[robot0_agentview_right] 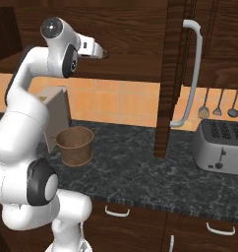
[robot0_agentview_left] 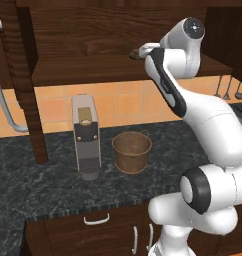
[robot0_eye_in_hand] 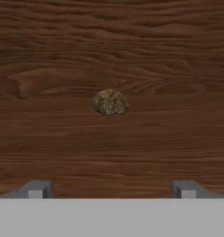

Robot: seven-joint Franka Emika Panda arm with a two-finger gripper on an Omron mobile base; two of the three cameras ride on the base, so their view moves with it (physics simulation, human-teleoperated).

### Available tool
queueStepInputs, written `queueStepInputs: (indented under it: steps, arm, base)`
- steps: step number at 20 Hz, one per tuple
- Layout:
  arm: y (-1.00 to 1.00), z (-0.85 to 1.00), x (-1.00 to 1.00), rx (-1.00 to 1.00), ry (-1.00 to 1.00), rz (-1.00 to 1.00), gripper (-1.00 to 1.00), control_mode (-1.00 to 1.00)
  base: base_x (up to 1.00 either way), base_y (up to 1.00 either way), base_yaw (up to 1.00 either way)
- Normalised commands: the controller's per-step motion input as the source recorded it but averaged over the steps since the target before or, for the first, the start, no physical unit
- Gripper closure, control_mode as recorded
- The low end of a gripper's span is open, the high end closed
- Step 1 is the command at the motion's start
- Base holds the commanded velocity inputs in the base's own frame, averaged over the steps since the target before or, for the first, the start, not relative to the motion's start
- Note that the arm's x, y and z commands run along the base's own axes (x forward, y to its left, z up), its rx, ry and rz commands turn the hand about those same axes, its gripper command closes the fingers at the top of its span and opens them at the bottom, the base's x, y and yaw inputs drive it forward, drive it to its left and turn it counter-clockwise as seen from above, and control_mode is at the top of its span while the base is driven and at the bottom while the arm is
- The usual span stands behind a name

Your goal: Open the cabinet, pick up the bread from the cabinet and place it in the basket. Then move the basket to the dining counter.

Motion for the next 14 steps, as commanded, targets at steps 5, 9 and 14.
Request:
queueStepInputs:
  steps: [5,9,14]
  arm:
    - [0.01,-0.01,0.51,0.00,0.00,0.01,-1.00,-1.00]
    - [0.01,0.00,0.49,0.00,0.00,0.02,-1.00,-1.00]
    - [0.00,0.00,0.54,0.00,0.00,0.02,-1.00,-1.00]
  base:
    - [0.00,0.00,0.00]
    - [0.00,0.00,0.00]
    - [0.00,0.00,0.00]
